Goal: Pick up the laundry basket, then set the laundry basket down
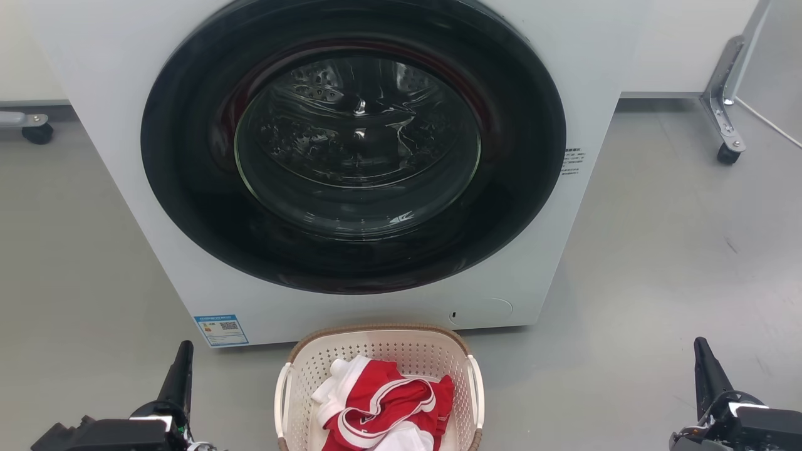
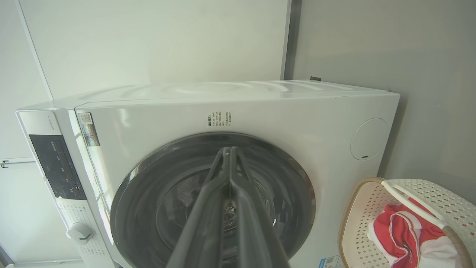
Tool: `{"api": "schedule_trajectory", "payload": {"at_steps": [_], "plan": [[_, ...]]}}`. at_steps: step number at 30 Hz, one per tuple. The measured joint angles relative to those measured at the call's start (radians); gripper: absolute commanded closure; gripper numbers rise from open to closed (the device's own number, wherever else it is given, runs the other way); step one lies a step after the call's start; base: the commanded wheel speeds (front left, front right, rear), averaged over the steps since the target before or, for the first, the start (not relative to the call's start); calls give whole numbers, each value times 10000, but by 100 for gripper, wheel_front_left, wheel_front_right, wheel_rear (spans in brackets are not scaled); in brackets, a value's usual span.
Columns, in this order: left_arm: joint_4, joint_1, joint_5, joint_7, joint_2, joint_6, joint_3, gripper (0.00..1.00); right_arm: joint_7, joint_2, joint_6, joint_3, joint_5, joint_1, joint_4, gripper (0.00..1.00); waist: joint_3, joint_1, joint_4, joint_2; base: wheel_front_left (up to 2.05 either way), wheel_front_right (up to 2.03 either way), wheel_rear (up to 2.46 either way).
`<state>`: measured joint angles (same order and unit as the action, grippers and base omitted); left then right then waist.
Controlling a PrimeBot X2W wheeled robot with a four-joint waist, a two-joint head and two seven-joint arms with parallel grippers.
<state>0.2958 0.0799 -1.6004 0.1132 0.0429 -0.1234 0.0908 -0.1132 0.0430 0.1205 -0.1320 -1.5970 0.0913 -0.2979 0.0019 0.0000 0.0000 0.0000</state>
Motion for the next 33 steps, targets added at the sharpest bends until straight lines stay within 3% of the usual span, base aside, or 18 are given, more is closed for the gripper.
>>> {"api": "schedule_trajectory", "payload": {"at_steps": [33], "plan": [[-4,0,0,0,-2,0,0,100,0,0,0,0,0,0,4,100,1,-1,0,0,0,0,0]]}}
